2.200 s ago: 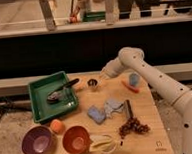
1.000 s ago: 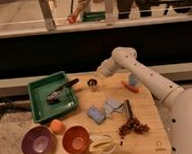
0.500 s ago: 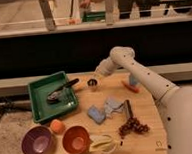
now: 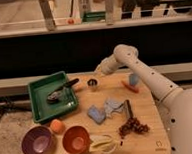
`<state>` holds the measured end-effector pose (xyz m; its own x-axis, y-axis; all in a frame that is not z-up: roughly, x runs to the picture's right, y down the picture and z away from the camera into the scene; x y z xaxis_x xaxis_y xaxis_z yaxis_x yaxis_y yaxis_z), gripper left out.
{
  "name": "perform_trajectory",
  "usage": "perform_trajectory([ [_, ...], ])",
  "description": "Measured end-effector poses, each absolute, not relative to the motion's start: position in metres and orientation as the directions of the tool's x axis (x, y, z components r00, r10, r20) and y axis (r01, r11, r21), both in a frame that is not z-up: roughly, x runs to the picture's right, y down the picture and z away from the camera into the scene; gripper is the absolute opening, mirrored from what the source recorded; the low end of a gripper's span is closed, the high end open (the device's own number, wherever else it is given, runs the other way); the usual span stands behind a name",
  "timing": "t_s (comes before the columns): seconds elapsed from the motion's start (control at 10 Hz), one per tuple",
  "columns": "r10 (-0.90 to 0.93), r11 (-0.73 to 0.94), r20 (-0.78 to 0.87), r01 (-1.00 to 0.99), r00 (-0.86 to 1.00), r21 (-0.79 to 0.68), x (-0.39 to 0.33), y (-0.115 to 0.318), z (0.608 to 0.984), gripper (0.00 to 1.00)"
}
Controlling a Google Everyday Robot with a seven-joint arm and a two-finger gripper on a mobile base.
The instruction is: Place fork in metal cup
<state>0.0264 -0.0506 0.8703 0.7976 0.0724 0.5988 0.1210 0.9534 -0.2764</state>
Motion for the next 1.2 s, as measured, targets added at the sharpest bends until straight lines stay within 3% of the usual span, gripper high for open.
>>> perform_trajectory([
  [0.5,0.039,0.934,0.639,0.2,0.768,-0.297,0.018,-0.05,0.826,0.0],
  [1.2,0.057,0.893,0.687,0.271,0.724,-0.359,0.011,-0.033,0.8,0.0],
])
